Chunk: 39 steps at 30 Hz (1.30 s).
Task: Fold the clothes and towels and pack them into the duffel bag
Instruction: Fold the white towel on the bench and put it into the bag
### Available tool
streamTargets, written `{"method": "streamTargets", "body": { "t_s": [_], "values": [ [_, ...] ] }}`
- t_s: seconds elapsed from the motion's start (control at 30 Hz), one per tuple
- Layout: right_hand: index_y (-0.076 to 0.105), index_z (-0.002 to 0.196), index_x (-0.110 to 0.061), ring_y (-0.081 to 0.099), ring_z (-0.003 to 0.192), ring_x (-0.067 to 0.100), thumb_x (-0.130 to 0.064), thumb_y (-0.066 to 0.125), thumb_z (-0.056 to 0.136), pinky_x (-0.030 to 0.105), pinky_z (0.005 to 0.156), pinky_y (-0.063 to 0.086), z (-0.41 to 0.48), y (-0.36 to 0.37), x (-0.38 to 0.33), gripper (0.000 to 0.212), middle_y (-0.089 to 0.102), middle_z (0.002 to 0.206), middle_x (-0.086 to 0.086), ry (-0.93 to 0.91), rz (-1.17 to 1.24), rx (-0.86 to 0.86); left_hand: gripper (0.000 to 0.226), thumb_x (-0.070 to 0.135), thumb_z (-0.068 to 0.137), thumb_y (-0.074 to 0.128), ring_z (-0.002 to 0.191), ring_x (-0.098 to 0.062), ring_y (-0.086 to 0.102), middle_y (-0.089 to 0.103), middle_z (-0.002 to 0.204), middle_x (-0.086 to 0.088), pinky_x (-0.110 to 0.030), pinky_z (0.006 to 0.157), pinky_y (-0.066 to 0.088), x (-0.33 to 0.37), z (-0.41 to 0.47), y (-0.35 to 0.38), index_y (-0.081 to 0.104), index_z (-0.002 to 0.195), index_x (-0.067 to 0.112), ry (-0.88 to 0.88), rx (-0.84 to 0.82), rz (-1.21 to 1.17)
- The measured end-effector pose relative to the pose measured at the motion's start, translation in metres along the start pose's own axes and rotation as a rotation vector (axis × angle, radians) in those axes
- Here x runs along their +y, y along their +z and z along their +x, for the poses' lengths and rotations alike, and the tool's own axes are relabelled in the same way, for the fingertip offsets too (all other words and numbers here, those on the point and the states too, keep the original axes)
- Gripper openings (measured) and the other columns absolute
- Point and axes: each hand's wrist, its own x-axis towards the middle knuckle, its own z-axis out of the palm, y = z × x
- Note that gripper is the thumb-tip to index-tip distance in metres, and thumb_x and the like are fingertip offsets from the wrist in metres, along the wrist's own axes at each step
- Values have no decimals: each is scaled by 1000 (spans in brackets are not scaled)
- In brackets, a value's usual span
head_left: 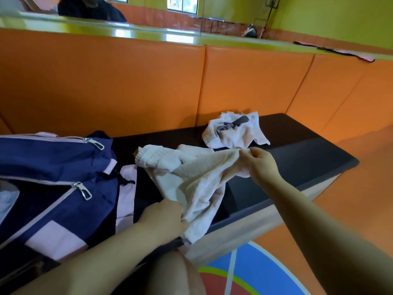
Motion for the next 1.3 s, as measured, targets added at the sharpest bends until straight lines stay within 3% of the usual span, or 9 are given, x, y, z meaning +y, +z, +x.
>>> {"method": "streamTargets", "body": {
  "t_s": [0.17,0.23,0.33,0.5,0.73,0.9,1.07,1.17,1.3],
  "values": [
    [57,73,-4,38,55,16,-23,57,91,26,50,29,0,-16,-9,27,43,59,2,-44,-41,23,34,18,89,45,55,-23,42,38,59,0,-30,52,28,-23,-3,-27,30,59,23,-33,221,-122],
    [61,89,-8,51,67,18,-18,60,89,29,58,43,0,-22,-15,10,55,73,2,-56,-20,7,29,14,90,45,53,-22,40,46,63,-7,-28,51,27,-35,-3,-44,34,67,26,-45,321,-164],
    [55,119,-11,60,87,25,-4,59,85,41,79,52,-2,-28,-27,35,59,104,12,8,73,-60,10,11,91,42,54,-24,41,50,63,-12,-31,51,28,-46,-6,-74,46,85,17,-52,446,-244],
    [60,118,-6,47,70,29,11,42,86,41,72,43,-8,-31,-43,40,53,77,18,111,230,-166,12,14,98,37,60,-20,43,48,73,-5,-33,51,29,-53,-16,-114,49,101,14,8,583,-210],
    [66,104,-3,36,25,2,7,34,90,14,31,28,-19,-53,-65,36,43,33,-10,83,265,-41,12,30,92,53,80,-21,51,55,89,-3,-38,70,42,-64,-35,-159,58,91,19,108,559,-80],
    [64,113,-4,59,84,26,8,39,93,43,85,53,-29,-78,-86,35,59,98,15,19,196,-199,10,30,83,67,80,-19,52,54,86,2,-35,68,42,-61,-53,-191,59,79,25,139,567,28],
    [65,112,-9,60,74,21,9,43,92,24,61,56,-28,-92,-105,35,64,96,13,-152,173,-130,11,14,79,70,79,-18,53,58,84,2,-31,64,38,-59,-61,-218,66,79,24,151,706,10],
    [61,121,-16,61,96,20,12,46,88,33,80,56,-28,-100,-118,46,63,117,6,-225,196,-149,12,8,78,70,79,-21,53,59,84,-2,-31,63,37,-57,-67,-236,68,78,20,165,773,16],
    [63,114,-18,60,93,21,22,43,83,24,59,58,-36,-117,-142,54,62,115,3,-281,366,-120,28,8,78,70,79,-26,54,60,83,-7,-37,69,45,-52,-73,-261,59,68,32,212,811,23]
  ]
}}
